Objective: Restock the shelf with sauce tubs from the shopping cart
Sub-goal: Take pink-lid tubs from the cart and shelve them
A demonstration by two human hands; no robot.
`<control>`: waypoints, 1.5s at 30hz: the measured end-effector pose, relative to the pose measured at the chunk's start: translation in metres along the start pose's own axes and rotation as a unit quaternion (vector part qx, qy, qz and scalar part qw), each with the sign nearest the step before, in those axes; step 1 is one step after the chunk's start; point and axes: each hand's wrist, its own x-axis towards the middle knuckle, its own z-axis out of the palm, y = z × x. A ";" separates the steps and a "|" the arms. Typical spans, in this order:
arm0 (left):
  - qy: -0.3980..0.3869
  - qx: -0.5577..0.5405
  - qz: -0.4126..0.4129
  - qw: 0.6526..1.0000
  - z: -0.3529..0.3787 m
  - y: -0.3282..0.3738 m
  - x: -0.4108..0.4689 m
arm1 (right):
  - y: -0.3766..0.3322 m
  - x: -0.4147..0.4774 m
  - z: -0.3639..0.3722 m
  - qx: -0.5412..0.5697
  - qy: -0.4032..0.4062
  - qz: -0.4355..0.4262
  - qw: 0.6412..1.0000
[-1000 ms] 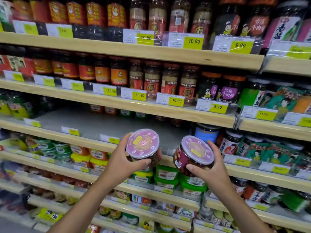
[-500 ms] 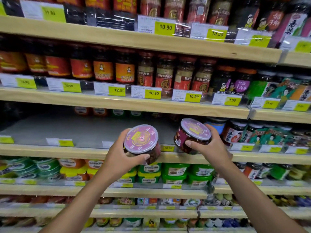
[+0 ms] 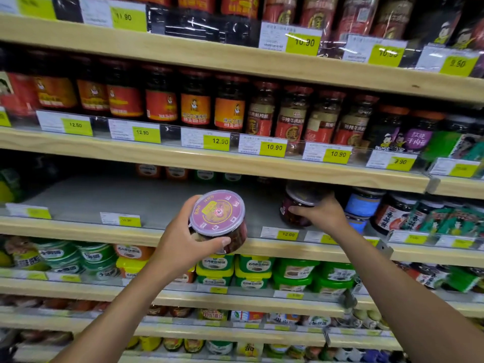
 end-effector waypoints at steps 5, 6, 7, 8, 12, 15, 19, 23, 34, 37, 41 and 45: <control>-0.001 0.025 0.009 1.000 -0.009 0.001 0.004 | 0.002 -0.001 0.007 -0.036 0.001 0.046 0.998; 0.000 0.032 0.010 0.999 -0.009 0.002 0.006 | 0.004 -0.001 0.009 -0.033 -0.002 0.045 0.998; 0.001 0.038 0.011 0.999 -0.009 0.004 0.007 | 0.005 -0.002 0.010 -0.033 -0.004 0.037 0.999; 0.002 0.042 0.013 0.999 -0.008 0.005 0.010 | 0.007 -0.001 0.011 -0.031 -0.004 0.027 0.999; 0.008 0.048 0.009 0.999 -0.001 0.005 0.022 | 0.028 0.020 0.016 -0.036 -0.021 0.024 0.999; 0.013 0.052 0.011 0.999 0.008 0.006 0.032 | 0.018 0.012 0.008 -0.084 -0.046 0.019 0.995; 0.013 0.042 0.012 0.999 0.019 0.001 0.047 | 0.011 -0.005 0.000 -0.165 -0.031 -0.013 0.986; 0.020 0.041 0.009 0.999 0.035 -0.003 0.063 | 0.021 -0.021 -0.006 -0.178 0.034 -0.114 0.977; 0.020 0.074 -0.004 0.997 0.073 -0.007 0.099 | 0.027 -0.006 -0.001 -0.216 0.057 -0.174 0.959; 0.019 0.082 -0.002 0.996 0.078 -0.007 0.101 | 0.026 0.008 0.006 -0.234 0.059 -0.163 0.957; 0.021 0.089 0.001 0.996 0.085 -0.006 0.104 | 0.025 0.023 0.014 -0.244 0.060 -0.156 0.955; 0.019 0.080 -0.004 0.997 0.091 -0.009 0.107 | 0.023 0.031 0.016 -0.235 0.038 -0.128 0.963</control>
